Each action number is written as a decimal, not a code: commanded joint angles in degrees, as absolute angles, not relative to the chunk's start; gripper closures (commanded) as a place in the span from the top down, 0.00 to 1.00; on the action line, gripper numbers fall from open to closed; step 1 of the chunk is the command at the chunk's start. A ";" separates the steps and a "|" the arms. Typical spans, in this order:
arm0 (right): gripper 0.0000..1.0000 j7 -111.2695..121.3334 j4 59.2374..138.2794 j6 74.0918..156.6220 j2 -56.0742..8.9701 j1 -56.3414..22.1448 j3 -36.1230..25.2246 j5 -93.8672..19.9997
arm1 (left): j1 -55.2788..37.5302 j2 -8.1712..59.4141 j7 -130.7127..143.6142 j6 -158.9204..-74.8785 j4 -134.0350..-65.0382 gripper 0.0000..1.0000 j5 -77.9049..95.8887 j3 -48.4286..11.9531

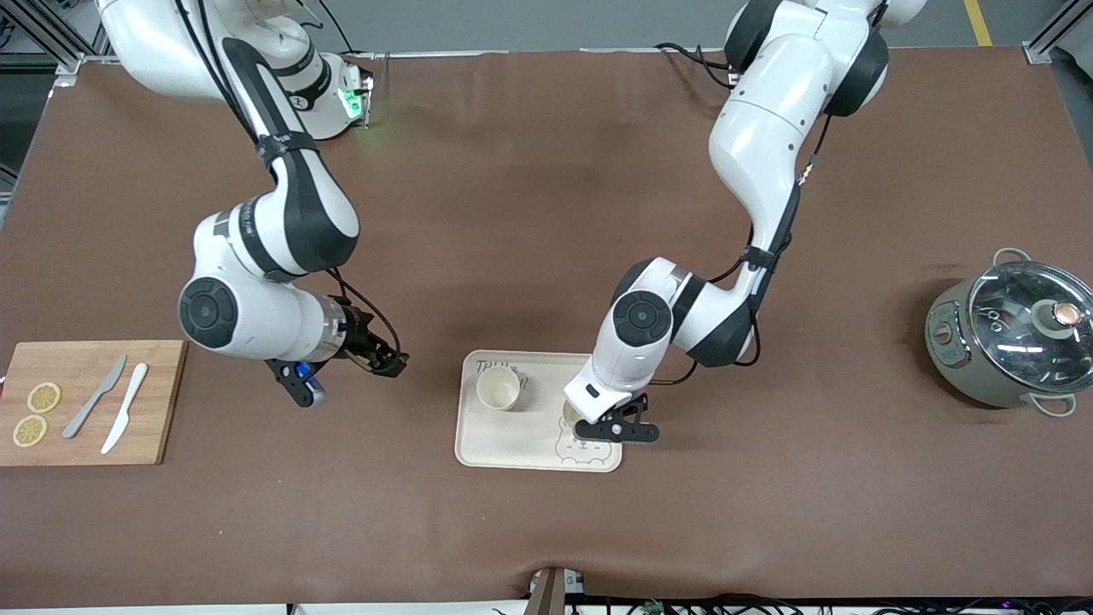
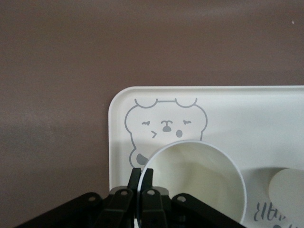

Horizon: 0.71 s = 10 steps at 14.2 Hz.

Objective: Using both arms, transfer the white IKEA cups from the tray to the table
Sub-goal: 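Grasp the cup rim with the left gripper while the right gripper approaches, then lift the cup with the left gripper while the right gripper grasps the other cup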

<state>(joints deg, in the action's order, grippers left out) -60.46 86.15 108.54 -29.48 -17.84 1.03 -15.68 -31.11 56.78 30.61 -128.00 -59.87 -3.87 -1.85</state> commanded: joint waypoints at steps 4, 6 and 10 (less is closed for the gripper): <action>1.00 -72.75 85.34 117.49 -32.86 -22.32 0.62 -15.82 | -25.68 36.69 24.10 -129.97 -83.62 0.00 -3.96 -2.11; 1.00 -74.87 85.34 119.61 -34.09 -23.55 0.53 -15.65 | -21.91 28.86 19.62 -134.19 -94.34 0.00 -3.43 -3.07; 1.00 -78.39 85.17 120.41 -35.41 -25.92 0.44 -12.58 | -10.75 19.80 13.02 -136.75 -106.32 0.00 -3.34 -10.09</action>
<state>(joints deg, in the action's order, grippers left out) -75.77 86.12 120.35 -34.50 -24.59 0.98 -14.77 -16.01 26.64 16.16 -133.40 -96.42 -3.86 -6.22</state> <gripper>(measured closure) 0.000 0.965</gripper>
